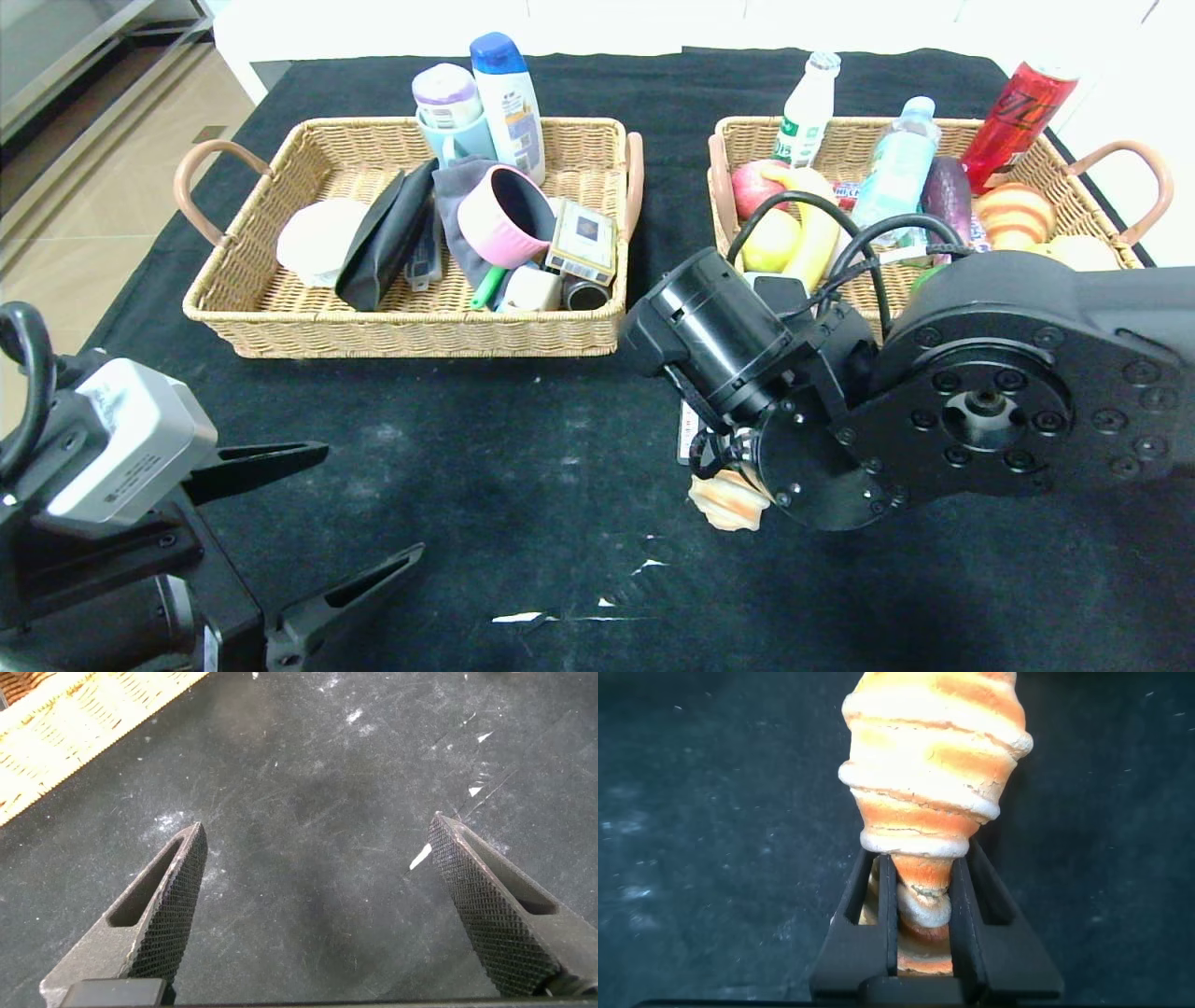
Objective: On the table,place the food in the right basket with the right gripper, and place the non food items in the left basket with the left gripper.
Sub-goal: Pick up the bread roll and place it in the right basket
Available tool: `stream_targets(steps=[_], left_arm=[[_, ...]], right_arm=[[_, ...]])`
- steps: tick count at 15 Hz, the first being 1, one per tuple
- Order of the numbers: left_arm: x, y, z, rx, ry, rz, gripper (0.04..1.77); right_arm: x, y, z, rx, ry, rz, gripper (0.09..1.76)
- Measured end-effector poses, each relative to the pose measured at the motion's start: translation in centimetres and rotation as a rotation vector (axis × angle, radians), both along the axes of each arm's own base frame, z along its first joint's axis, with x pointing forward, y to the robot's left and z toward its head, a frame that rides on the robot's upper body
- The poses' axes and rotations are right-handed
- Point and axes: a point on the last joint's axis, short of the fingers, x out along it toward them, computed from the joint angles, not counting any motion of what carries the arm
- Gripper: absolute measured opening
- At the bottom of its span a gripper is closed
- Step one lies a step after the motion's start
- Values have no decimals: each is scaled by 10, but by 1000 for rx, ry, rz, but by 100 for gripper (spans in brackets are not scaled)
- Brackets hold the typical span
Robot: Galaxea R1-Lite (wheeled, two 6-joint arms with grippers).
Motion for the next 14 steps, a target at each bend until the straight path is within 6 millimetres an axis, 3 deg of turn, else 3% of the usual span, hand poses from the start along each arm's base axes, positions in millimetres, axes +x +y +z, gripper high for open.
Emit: stream_targets(steps=[14], left_arm=[[1, -1, -3, 6, 11, -12, 172]], right_arm=[[-22, -36, 59, -23, -110, 87, 40]])
